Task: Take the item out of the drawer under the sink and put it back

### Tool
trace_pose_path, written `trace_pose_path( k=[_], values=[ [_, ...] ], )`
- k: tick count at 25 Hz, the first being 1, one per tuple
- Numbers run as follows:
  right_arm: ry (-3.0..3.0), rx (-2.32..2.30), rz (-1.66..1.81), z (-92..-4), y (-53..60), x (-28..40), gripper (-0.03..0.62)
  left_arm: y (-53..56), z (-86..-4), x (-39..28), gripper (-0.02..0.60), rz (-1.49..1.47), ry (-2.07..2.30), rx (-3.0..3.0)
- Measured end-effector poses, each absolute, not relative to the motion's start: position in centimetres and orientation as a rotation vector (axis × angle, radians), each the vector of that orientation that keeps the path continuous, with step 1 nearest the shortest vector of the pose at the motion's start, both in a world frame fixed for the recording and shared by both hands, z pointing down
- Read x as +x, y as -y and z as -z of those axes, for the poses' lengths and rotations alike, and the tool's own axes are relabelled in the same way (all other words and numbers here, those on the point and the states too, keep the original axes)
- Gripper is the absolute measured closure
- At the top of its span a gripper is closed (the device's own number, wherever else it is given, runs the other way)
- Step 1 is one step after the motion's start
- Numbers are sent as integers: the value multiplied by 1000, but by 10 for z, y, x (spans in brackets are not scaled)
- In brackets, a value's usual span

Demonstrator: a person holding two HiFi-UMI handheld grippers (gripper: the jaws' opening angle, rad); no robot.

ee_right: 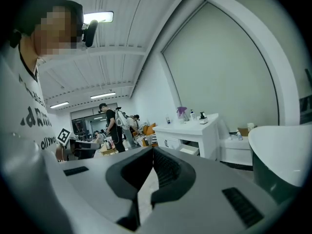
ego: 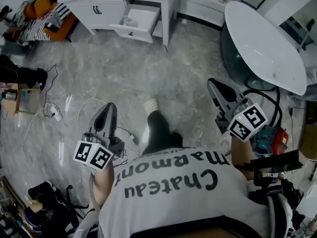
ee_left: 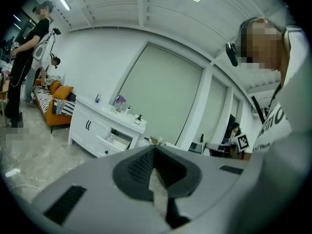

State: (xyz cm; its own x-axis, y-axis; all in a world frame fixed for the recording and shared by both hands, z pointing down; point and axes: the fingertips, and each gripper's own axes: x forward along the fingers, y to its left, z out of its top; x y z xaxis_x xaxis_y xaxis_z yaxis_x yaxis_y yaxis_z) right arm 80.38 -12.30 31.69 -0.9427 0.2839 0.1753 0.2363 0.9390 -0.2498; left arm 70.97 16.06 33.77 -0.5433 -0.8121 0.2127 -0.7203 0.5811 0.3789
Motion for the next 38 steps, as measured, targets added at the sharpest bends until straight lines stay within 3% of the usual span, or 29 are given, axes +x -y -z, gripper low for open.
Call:
trace_pose_path(
  k=[27, 38],
  values=[
    [2919, -359, -278, -282, 139, 523, 582, -118, -316, 426, 572, 248, 2447, 1409],
    [2977, -382, -207, -261, 122, 462, 582, -140, -320, 378, 573, 277, 2467, 1398]
  ],
)
